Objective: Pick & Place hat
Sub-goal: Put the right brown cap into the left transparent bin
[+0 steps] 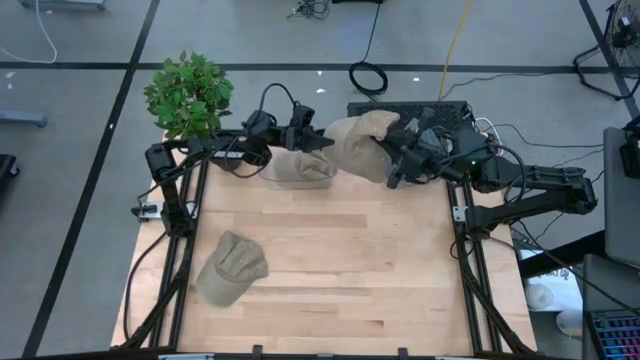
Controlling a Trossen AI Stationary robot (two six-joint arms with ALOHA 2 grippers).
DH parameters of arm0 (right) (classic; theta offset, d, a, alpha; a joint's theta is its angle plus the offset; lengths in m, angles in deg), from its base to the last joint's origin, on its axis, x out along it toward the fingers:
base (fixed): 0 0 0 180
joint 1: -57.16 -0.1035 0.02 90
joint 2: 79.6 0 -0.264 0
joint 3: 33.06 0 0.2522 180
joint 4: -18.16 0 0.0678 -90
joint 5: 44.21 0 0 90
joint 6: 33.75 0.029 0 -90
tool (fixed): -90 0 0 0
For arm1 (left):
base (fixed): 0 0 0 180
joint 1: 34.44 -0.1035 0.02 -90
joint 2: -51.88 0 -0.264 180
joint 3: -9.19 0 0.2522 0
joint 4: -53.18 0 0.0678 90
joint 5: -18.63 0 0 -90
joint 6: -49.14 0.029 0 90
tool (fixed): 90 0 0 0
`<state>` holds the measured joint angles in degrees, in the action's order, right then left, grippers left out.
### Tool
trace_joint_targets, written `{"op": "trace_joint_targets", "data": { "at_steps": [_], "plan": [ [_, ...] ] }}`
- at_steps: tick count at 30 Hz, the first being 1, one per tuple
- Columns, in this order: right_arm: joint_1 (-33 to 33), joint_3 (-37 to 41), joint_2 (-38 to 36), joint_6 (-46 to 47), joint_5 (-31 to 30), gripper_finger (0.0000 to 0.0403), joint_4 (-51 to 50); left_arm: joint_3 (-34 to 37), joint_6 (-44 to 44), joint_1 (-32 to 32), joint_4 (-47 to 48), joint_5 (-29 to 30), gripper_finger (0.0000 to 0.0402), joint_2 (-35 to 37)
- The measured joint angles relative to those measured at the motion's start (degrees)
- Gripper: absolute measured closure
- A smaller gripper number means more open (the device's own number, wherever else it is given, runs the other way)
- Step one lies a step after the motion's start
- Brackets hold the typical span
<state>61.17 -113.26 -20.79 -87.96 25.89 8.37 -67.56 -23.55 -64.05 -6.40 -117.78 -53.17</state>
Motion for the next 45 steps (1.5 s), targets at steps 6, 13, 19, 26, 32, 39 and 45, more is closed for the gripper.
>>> {"op": "trace_joint_targets", "data": {
  "at_steps": [6, 13, 19, 26, 32, 39, 45],
  "plan": [
    [0.0, 0.0, -0.1, 0.0, 0.0, 0.0392, 0.0, 0.0, -0.1, -0.3, 0.0, 0.0, 0.0149, 0.0],
    [0.0, 0.0, -0.1, 0.1, 0.0, 0.0392, 0.0, 0.0, -0.6, -0.5, -0.1, -2.2, 0.0276, 0.0],
    [0.0, 0.0, 0.0, 1.0, 0.2, 0.0391, 0.0, 0.0, 0.4, -0.5, -0.2, -2.6, 0.0384, 0.0],
    [0.0, 0.0, 0.0, 4.7, 0.2, 0.0364, 0.0, 0.0, 0.4, -0.5, -0.2, -2.6, 0.0392, 0.0],
    [0.0, 0.0, 0.0, 7.0, 0.2, 0.0287, -1.0, 0.0, 0.4, -0.5, -0.1, -2.6, 0.0389, 0.0],
    [0.0, 0.0, 0.0, 12.4, 0.2, 0.0154, -1.3, 0.0, 0.4, -0.5, -0.1, -2.6, 0.0386, 0.0],
    [0.0, 0.0, 0.0, 20.1, -1.4, 0.0061, -5.1, 0.0, 0.5, -0.6, -0.1, -2.6, 0.0393, 0.0]
  ]
}}
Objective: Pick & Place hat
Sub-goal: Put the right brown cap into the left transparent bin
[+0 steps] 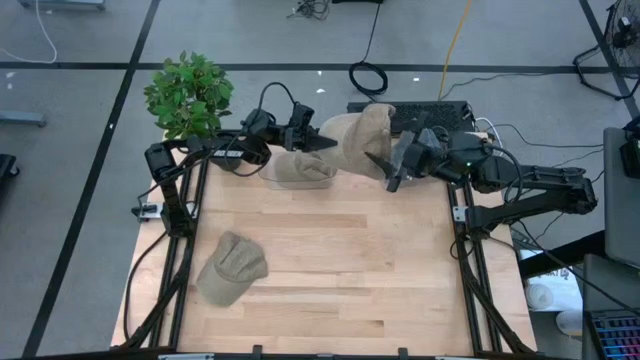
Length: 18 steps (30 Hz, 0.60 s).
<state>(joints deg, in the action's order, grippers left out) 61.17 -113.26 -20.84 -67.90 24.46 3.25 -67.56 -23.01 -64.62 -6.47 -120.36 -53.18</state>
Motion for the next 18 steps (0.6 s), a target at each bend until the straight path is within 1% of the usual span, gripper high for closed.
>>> {"op": "trace_joint_targets", "data": {
  "at_steps": [3, 7, 12, 15, 18],
  "plan": [
    [0.0, 0.0, 0.0, 2.4, -4.3, 0.0036, -3.7, 0.0, -0.4, -0.3, 0.0, 0.0, 0.0386, 0.0],
    [-0.1, 0.0, 0.0, 4.7, -8.8, 0.0023, -8.6, 0.0, -0.7, -1.4, 0.0, -0.7, 0.0393, 0.0],
    [-1.5, 0.0, -1.0, 9.2, -8.9, 0.0022, -12.4, 0.0, -3.3, -3.3, -0.1, -1.6, 0.0389, 0.0],
    [-2.8, 0.0, -1.9, 11.7, -8.9, 0.0022, -15.1, 0.0, -4.6, -4.5, -0.1, -2.8, 0.0393, 0.0],
    [-4.5, 0.0, -3.0, 16.0, -8.9, 0.0023, -18.6, 0.0, -6.1, -6.2, 0.0, -4.0, 0.0393, 0.8]
  ]
}}
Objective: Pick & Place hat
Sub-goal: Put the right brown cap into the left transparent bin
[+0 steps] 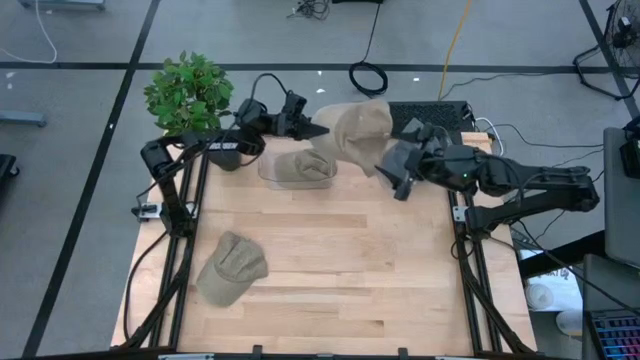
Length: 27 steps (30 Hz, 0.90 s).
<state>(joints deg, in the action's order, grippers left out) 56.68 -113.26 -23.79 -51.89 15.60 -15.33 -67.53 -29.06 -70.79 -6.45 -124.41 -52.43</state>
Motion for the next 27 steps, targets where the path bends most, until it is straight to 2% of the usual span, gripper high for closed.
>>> {"op": "trace_joint_targets", "data": {
  "at_steps": [3, 6, 9, 13, 16, 21, 24, 27],
  "plan": [
    [-1.2, 0.0, -1.1, 3.6, 0.0, 0.0022, -3.4, 0.0, -0.4, -2.1, 1.0, -1.6, 0.0393, 1.8],
    [-2.2, 0.0, -1.8, 6.5, 0.2, 0.0022, -6.4, 0.0, 1.5, -3.9, 5.8, -3.4, 0.0393, 4.4],
    [-2.5, 0.0, -2.1, 8.2, 0.2, 0.0022, -7.8, 0.0, 7.4, -5.3, 16.2, -5.3, 0.0393, 7.8],
    [-2.5, 0.0, -2.1, 8.5, 0.2, 0.0023, -8.8, 0.0, 19.4, -6.9, 36.2, -4.9, 0.0393, 13.3],
    [-2.5, 0.0, -2.1, 8.5, 0.2, 0.0023, -8.9, 0.0, 29.4, -7.9, 51.7, -1.2, 0.0393, 17.7],
    [-2.5, 0.6, -2.1, 8.5, 0.2, 0.0023, -8.0, 0.0, 42.9, -8.1, 74.5, 8.7, 0.0393, 24.0],
    [-2.5, 1.6, -2.1, 8.5, 0.2, 0.0023, -7.8, 0.0, 48.1, -7.3, 85.6, 14.6, 0.0393, 26.5],
    [-2.5, 2.7, -2.1, 8.4, 0.2, 0.0023, -7.2, 0.0, 50.3, -5.6, 94.0, 24.5, 0.0393, 27.5]
  ]
}}
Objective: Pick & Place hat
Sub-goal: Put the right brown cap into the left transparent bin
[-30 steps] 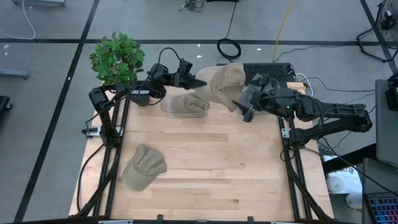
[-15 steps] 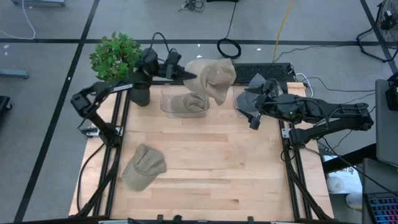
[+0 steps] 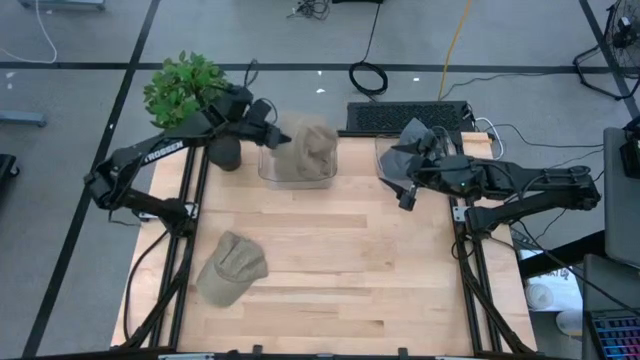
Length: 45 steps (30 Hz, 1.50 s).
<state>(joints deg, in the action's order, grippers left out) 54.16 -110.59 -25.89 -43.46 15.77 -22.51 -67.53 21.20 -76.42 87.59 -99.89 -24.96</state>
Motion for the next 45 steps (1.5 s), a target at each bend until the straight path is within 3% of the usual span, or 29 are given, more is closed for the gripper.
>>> {"op": "trace_joint_targets", "data": {
  "at_steps": [2, 10, 14, 19, 26, 35, 45],
  "plan": [
    [0.0, 0.5, 0.0, -0.1, 0.0, 0.0023, 0.7, 0.0, 0.0, 1.0, 2.5, 5.0, 0.0393, 0.0],
    [0.0, 0.8, 0.0, -1.6, 0.0, 0.0023, 2.3, 0.3, -1.8, 2.5, 4.6, 8.6, 0.0393, 0.1],
    [0.0, 0.8, 0.0, -1.7, 0.0, 0.0023, 2.3, 4.2, -3.5, 0.6, 4.2, 9.2, 0.0393, 0.9],
    [0.0, 0.8, 0.0, -2.1, 0.0, 0.0023, 2.3, 14.4, -8.0, -1.5, -7.2, 6.6, 0.0393, 4.0],
    [0.0, 0.8, 0.0, -3.0, 0.0, 0.0023, 2.3, 23.9, -19.2, -0.9, -35.0, -0.2, 0.0393, 7.6],
    [0.0, 0.8, 0.0, -3.0, 0.0, 0.0023, 3.7, 28.9, -19.5, 4.0, -35.7, 6.9, 0.0393, 7.0],
    [0.0, 0.8, 0.0, -3.4, 0.0, 0.0023, 5.7, 37.1, -21.7, 4.1, -41.2, 14.3, 0.0393, 7.1]
  ]
}}
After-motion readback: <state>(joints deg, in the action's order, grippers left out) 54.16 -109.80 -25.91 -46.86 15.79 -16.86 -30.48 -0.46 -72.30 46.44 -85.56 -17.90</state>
